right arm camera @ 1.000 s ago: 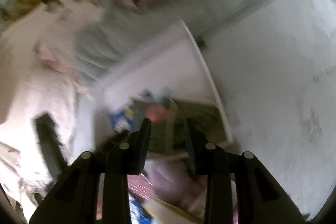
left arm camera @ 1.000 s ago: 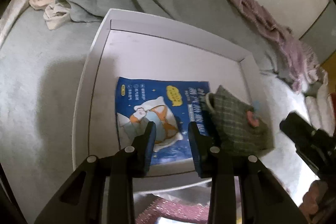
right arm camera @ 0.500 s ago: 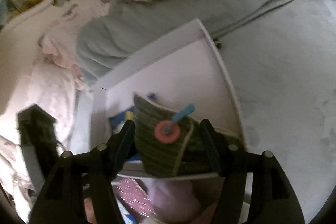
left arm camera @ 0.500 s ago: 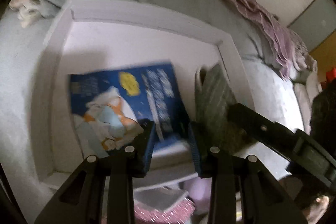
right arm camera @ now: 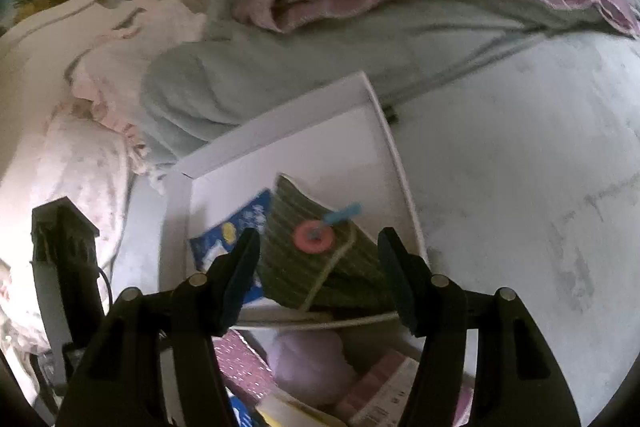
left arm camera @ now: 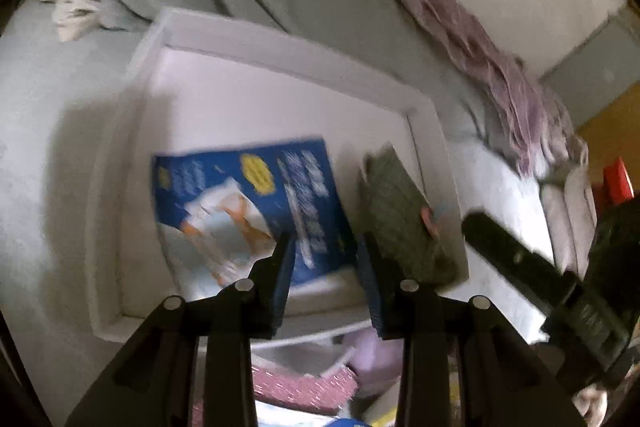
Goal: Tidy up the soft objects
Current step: 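Withdraw both tools from the box back toward the pile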
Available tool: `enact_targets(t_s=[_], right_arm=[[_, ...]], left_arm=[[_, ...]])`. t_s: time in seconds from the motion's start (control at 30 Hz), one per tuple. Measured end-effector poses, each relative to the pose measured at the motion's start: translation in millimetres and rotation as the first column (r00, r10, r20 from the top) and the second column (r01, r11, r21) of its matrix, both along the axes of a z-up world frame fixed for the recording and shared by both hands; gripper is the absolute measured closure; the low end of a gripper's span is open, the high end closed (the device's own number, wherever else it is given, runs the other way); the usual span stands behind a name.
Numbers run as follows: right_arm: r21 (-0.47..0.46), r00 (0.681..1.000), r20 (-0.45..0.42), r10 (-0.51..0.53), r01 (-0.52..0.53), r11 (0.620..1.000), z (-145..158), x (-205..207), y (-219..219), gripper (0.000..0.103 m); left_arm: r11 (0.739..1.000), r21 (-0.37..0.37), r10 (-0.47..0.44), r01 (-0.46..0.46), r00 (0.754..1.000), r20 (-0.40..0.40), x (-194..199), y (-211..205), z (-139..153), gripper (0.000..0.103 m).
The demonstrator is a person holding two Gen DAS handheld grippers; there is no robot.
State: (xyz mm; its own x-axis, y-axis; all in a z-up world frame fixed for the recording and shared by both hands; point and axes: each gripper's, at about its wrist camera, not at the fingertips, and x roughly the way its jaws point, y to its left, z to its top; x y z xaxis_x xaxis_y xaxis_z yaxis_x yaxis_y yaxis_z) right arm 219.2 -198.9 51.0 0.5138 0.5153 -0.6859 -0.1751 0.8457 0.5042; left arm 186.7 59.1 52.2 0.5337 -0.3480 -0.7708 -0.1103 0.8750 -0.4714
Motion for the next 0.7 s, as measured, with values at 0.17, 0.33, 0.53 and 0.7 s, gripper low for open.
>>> enact_targets(t_s=[0.17,0.33,0.53,0.7], right_arm=[[-0.053,0.999,-0.01,0.053,-0.053,0.997,-7,1,24,0.04],[-0.153,0.999,-0.025,0.026,-0.03,0.988,-10,1,29,0.04],[-0.141,0.999,-0.043,0.012,-0.018,0.99,-12,2,17,0.04],[-0.135,0.999,-0.033,0.022,-0.026,0.99,-9,1,18,0.04]], left_arm=[[0.986,0.141,0.107,-0.09,0.987,-0.121,6,15,-15,0.069],[0.984,0.16,0.099,-0.079,0.987,-0.124,12,15,-14,0.068],[0.959,0.283,0.03,-0.012,0.998,-0.057,24,7,-12,0.07],[0.922,0.364,-0.123,0.132,0.991,-0.047,32,-6,-11,0.07]])
